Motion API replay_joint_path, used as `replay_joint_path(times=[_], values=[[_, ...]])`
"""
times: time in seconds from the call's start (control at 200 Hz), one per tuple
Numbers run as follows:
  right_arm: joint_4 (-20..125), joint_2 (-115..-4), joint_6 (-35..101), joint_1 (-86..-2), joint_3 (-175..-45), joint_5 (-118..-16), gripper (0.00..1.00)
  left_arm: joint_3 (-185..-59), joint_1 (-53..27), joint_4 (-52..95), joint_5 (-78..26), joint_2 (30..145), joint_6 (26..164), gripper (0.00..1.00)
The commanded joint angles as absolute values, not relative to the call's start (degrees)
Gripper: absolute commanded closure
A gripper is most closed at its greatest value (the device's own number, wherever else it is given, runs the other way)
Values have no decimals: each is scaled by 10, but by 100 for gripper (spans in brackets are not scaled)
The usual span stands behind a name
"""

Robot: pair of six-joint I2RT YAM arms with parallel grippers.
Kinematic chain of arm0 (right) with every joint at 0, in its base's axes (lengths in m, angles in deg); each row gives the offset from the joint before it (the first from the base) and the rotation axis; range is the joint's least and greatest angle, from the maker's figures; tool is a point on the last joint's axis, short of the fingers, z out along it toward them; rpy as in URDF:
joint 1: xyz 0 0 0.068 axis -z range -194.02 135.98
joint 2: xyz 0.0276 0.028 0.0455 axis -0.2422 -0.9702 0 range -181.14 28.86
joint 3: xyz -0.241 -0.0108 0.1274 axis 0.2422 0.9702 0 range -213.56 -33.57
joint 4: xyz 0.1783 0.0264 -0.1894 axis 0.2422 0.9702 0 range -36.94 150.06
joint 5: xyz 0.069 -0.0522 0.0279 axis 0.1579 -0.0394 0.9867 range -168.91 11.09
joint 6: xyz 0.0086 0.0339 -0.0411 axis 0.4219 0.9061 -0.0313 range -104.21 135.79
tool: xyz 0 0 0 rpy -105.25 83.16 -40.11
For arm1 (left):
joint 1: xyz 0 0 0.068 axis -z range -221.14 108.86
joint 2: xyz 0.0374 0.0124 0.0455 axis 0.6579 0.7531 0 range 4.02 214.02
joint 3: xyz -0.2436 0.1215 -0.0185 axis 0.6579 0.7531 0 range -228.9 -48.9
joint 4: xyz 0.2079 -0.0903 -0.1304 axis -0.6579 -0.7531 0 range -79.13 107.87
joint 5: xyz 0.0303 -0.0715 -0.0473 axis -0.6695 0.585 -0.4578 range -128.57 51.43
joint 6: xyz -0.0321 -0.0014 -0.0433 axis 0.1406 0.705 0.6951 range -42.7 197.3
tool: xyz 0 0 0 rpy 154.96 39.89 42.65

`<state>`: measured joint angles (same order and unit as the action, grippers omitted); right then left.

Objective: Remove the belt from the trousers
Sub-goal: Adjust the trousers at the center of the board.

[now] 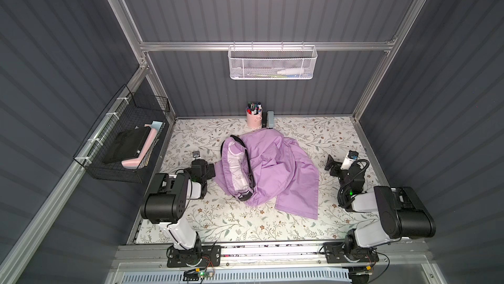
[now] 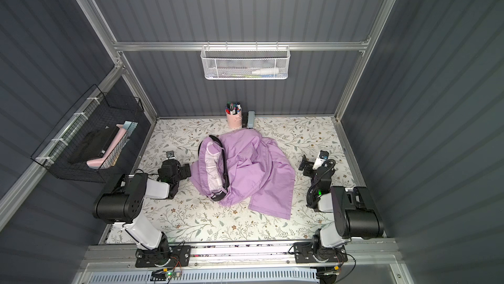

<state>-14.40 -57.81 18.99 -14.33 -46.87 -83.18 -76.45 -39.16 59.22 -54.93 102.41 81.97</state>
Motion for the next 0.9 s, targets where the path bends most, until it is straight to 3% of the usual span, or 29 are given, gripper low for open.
replay_joint_path(times=[0.0,0.43,0.555,0.715,0.825,0.896], values=[[-142,-569,187,-142,-481,-831,1,-753,-396,555,-541,1016,815,0],[-142,-569,187,-142,-480,-831,1,-750,-396,560,-539,1011,810,0],[-171,-539,167,-142,-474,-815,1,-844,-396,316,-520,935,810,0],[186,-422,206,-142,-622,-777,2,-983,-395,47,-503,863,864,0],[329,-433,219,-164,-729,-748,12,-1041,-392,-92,-462,826,912,0],[408,-458,179,-214,-797,-773,13,-1061,-365,-153,-432,813,940,0]])
